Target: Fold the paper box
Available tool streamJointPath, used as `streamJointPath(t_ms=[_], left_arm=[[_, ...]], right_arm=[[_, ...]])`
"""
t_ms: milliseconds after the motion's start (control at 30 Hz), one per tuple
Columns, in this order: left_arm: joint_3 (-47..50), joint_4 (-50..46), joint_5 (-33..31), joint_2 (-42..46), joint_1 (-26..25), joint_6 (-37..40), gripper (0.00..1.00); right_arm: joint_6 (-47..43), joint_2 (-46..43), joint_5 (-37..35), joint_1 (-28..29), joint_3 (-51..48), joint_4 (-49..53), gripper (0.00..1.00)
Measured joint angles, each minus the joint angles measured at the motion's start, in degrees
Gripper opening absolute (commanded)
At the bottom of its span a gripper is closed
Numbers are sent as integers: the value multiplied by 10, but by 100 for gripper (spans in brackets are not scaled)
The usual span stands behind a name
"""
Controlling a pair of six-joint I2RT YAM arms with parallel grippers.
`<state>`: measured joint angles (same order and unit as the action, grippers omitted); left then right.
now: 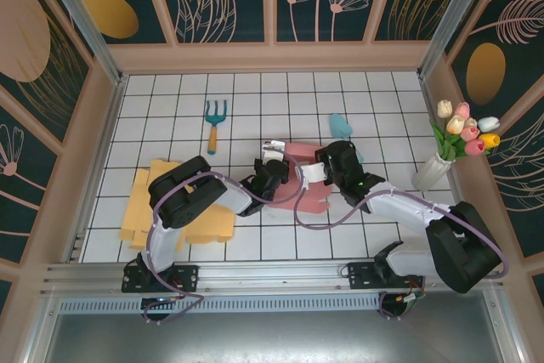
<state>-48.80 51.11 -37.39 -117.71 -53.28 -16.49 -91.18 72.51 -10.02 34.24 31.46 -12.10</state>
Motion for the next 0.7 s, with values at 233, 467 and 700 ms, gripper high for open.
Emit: streamJointPath(t_ms=[233, 467, 700], left_arm=[[24, 37, -18, 0, 8, 1, 3], [52, 62, -43, 7, 12, 3, 3], [121, 101, -65, 37, 13, 15, 3]], right_arm=[[22, -25, 30, 0, 0, 41, 37], [57, -65, 56, 7, 2, 92, 44], [172, -125, 104, 13, 28, 65, 47]])
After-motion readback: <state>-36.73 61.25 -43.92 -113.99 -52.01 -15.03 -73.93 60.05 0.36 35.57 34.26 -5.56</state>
